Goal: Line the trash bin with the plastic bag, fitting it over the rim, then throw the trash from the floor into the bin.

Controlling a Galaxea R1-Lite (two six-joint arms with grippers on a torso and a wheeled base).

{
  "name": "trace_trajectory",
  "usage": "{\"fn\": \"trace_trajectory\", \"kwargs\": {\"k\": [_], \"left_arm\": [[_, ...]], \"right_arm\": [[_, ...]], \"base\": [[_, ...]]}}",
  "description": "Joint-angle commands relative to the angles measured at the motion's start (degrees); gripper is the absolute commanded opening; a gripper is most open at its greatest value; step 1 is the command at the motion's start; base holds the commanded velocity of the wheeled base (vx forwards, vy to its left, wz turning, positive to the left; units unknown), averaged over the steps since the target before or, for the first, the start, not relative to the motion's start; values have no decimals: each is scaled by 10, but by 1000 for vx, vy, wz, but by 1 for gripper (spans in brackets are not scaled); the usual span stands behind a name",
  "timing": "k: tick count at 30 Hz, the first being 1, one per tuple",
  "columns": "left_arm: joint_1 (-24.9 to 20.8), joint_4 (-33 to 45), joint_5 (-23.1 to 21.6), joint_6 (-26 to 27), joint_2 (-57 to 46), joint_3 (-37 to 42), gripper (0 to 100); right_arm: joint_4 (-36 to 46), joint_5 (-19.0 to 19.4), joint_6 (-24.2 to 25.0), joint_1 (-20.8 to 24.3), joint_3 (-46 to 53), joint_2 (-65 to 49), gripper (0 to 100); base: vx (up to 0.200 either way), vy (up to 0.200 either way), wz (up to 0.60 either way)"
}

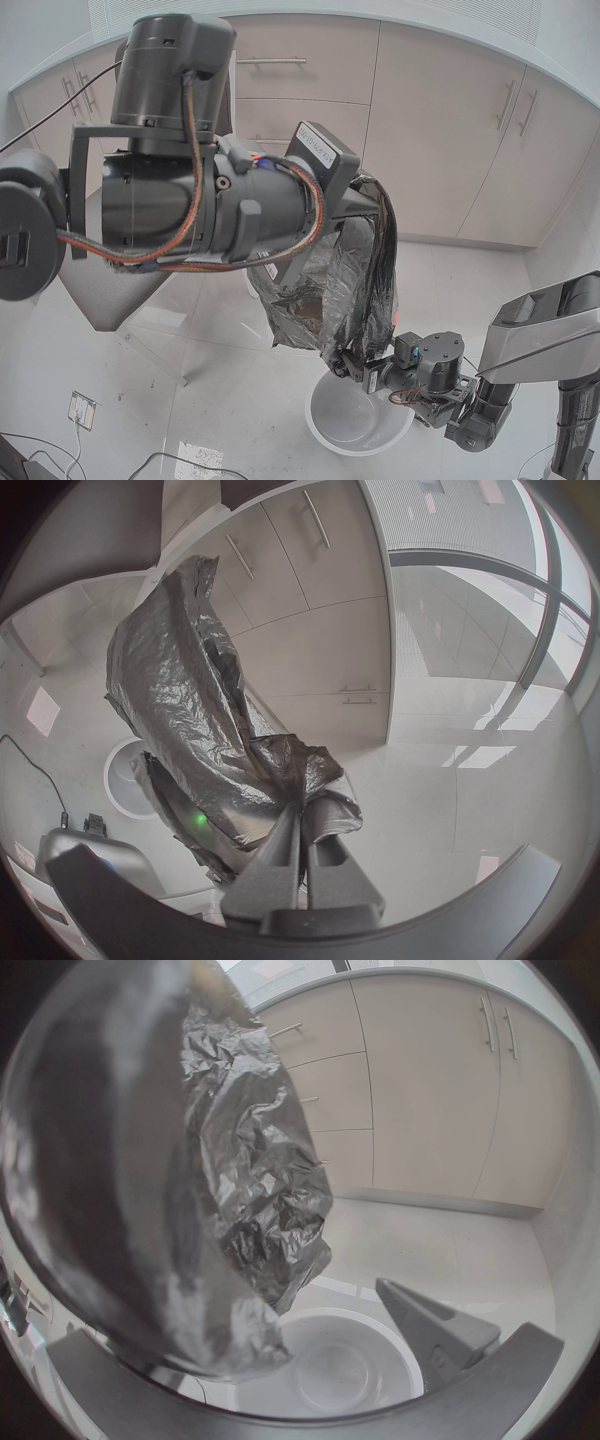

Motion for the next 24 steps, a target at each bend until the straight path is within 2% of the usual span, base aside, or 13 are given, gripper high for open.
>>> {"fn": "trace_trajectory", "kwargs": {"k": [1,10,13,14,16,17,19,24], "left_arm": [[-1,-1,0,0,-2,3,0],[-1,-2,0,1,0,14,0],[-1,-5,0,5,1,32,0],[-1,-5,0,6,0,37,0],[-12,-5,-2,13,0,51,0],[-16,-5,-2,18,1,56,0],[-29,-5,0,49,4,69,0],[-59,-5,10,67,11,76,0]], "right_arm": [[-10,-9,1,0,1,4,0],[-10,-11,1,-6,21,-40,0],[-10,9,6,-16,68,-86,0],[-10,30,5,-23,89,-105,0],[-7,108,7,-51,138,-157,0],[3,129,7,-62,152,-173,0],[65,204,11,-106,189,-242,0],[207,387,108,-175,220,-394,0]], "base": [[0,0,0],[0,0,0],[0,0,0],[0,0,0],[0,0,0],[0,0,0],[0,0,0],[0,0,0]]}}
